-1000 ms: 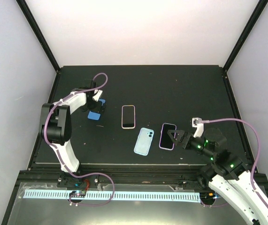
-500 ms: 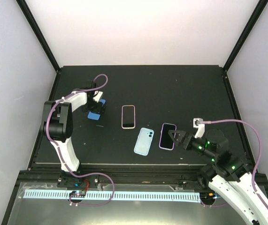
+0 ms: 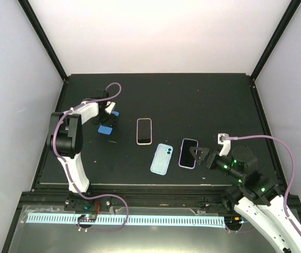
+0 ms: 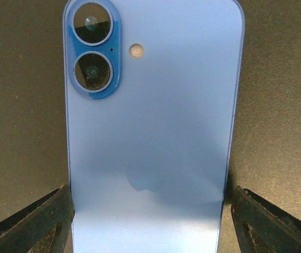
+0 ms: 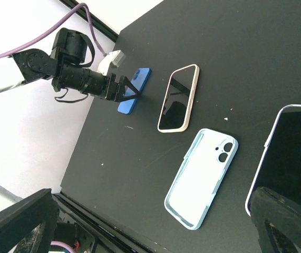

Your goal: Put the phone into the phone case

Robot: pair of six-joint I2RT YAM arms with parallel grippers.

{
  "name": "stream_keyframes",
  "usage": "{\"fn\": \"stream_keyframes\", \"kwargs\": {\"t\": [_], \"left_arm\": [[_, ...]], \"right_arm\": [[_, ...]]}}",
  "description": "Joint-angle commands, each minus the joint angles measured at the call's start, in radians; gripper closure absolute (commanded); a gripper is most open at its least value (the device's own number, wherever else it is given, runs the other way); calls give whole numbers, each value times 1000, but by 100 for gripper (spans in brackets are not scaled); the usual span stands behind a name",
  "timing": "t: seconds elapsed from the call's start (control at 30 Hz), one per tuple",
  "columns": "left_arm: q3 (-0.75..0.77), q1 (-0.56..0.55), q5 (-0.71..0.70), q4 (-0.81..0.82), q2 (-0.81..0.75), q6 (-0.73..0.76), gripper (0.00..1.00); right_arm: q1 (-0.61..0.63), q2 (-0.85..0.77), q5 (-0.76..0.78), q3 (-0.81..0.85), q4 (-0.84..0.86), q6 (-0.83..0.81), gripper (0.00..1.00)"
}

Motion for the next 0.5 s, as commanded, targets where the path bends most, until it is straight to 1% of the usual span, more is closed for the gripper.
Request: {"fn": "stream_keyframes", "kwargs": {"t": [0.0, 0.1, 0.23, 0.47], "left_arm": [[31, 6, -33, -26, 35, -17, 16], [37, 7, -83, -23, 30, -33, 12], [25, 7, -99, 0, 2, -38, 11], [17, 7, -57, -7, 23, -41, 11]], "right_arm": [[5, -25, 17, 10, -11, -7, 0], [5, -34, 21, 15, -21, -7, 0], [5, -43, 24, 20, -31, -5, 0], [4, -56, 21, 14, -30, 2, 0]]}}
